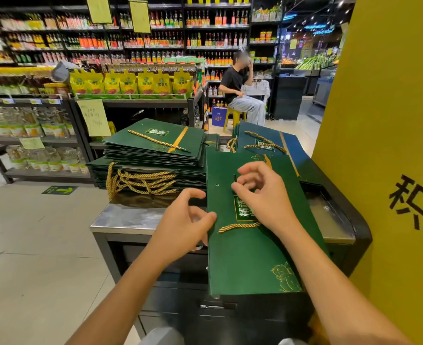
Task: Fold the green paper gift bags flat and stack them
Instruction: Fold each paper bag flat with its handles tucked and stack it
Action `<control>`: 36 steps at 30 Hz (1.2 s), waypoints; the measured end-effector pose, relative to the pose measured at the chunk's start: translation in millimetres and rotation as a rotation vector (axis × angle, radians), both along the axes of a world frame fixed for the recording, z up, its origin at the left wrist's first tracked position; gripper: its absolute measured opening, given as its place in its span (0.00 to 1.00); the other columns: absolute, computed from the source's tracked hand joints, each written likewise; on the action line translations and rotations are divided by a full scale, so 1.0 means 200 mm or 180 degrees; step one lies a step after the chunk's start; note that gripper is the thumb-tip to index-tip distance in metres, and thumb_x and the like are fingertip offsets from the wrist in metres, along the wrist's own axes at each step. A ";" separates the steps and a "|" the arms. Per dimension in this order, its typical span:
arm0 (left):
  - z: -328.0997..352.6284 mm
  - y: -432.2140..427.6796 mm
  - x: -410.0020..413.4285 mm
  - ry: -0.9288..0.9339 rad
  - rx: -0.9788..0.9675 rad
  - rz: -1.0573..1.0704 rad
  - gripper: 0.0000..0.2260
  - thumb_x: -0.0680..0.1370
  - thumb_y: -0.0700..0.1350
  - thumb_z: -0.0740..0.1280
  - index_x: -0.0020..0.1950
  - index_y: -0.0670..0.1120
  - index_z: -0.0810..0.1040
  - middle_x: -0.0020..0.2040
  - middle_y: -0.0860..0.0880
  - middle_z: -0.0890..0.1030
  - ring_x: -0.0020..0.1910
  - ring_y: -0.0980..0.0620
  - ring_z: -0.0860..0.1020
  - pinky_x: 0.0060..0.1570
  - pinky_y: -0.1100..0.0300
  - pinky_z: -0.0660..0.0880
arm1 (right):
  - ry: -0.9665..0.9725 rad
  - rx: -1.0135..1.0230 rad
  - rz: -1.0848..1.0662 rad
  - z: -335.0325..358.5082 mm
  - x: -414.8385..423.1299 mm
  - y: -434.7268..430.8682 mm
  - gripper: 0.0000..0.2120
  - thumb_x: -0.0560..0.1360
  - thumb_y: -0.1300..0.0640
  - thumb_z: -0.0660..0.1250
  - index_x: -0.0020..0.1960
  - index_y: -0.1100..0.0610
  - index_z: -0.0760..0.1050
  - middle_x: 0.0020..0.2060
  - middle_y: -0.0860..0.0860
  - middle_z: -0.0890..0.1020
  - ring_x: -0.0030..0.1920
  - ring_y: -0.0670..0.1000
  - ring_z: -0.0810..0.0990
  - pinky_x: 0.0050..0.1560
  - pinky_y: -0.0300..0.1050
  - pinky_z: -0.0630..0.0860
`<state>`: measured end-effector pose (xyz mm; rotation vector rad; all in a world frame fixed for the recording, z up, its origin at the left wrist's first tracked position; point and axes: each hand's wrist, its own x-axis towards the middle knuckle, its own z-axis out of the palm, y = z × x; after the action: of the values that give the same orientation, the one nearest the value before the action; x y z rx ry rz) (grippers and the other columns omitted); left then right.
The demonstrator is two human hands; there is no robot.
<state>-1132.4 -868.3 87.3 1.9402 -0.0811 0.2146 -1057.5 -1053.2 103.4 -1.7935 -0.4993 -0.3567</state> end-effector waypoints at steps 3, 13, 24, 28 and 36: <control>0.04 0.02 0.08 -0.0178 0.0373 0.0152 0.12 0.80 0.41 0.67 0.63 0.48 0.74 0.37 0.46 0.85 0.31 0.47 0.83 0.36 0.52 0.80 | 0.0019 -0.0086 0.0013 -0.03 0.00 -0.01 0.08 0.74 0.61 0.75 0.49 0.50 0.82 0.40 0.46 0.84 0.39 0.44 0.79 0.42 0.40 0.74; 0.01 0.06 0.25 -0.0286 -0.0102 0.0003 0.13 0.82 0.37 0.65 0.65 0.47 0.74 0.46 0.45 0.85 0.42 0.41 0.82 0.31 0.60 0.76 | 0.0064 -0.0173 0.0124 -0.02 0.01 -0.03 0.07 0.75 0.61 0.74 0.47 0.49 0.86 0.37 0.54 0.83 0.37 0.51 0.76 0.39 0.46 0.75; -0.02 0.07 0.24 -0.0545 -0.0069 -0.0045 0.10 0.81 0.40 0.67 0.60 0.50 0.73 0.45 0.45 0.83 0.42 0.36 0.81 0.43 0.38 0.78 | -0.0466 -0.0393 -0.0039 -0.02 0.07 0.08 0.08 0.76 0.60 0.72 0.52 0.49 0.84 0.40 0.47 0.83 0.41 0.50 0.79 0.45 0.50 0.78; -0.02 0.07 0.24 -0.0551 -0.0102 -0.0061 0.10 0.82 0.39 0.66 0.60 0.50 0.73 0.44 0.45 0.83 0.42 0.35 0.81 0.42 0.38 0.78 | -0.0482 -0.0240 0.0000 -0.05 0.07 0.06 0.05 0.75 0.59 0.75 0.48 0.50 0.82 0.39 0.43 0.83 0.42 0.47 0.80 0.45 0.41 0.76; -0.04 0.07 0.24 -0.0747 -0.0107 -0.0105 0.10 0.82 0.41 0.66 0.61 0.50 0.73 0.43 0.47 0.83 0.40 0.37 0.81 0.42 0.36 0.78 | -0.0780 -0.0287 -0.0028 -0.09 0.07 0.06 0.06 0.75 0.62 0.75 0.48 0.51 0.85 0.41 0.42 0.85 0.43 0.47 0.83 0.45 0.40 0.77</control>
<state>-1085.2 -854.6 78.6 1.8721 -0.2625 0.4186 -1043.1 -1041.3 85.2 -1.8492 -0.6885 -0.5721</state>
